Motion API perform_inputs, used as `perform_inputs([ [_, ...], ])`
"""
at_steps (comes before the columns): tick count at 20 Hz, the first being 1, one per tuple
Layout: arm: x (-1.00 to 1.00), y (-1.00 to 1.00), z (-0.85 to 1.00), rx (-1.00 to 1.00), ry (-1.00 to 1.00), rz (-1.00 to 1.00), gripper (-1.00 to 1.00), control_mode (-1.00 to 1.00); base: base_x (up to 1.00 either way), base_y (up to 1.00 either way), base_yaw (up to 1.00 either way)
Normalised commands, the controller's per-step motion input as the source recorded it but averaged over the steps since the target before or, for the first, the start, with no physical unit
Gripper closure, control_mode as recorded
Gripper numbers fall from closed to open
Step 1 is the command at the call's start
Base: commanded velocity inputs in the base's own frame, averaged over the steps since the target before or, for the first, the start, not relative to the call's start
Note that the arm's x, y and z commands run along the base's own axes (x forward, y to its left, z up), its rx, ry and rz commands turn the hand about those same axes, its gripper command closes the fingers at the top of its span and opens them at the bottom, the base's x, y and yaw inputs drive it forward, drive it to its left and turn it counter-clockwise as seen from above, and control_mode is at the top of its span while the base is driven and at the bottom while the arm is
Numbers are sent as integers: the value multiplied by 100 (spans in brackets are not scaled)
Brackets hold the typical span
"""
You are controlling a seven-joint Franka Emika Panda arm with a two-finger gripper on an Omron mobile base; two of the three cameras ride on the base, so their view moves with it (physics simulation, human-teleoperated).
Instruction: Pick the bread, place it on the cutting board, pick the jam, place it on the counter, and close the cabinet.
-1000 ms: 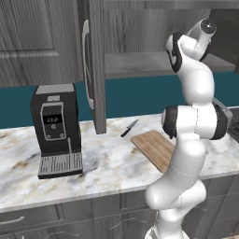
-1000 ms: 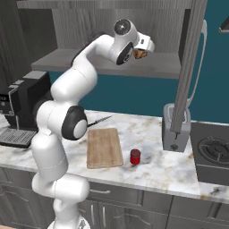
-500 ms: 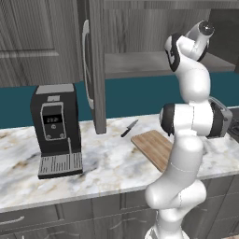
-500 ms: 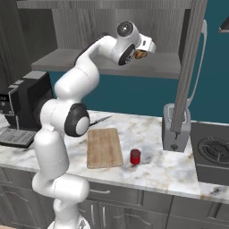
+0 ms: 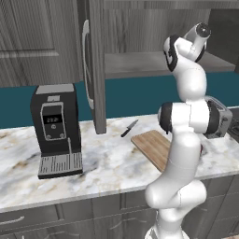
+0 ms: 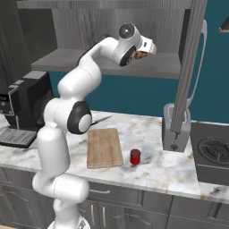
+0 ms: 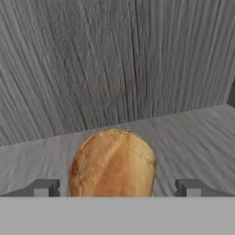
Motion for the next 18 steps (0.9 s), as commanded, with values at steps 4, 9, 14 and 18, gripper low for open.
perform_inputs([
  [4,29,-6,-4,0,0,0,-100,-100,0,0,0],
  [9,22,-2,-2,0,0,0,-100,-100,0,0,0],
  [14,0,0,0,0,0,0,-100,-100,0,0,0],
  [18,0,0,0,0,0,0,-100,-100,0,0,0],
])
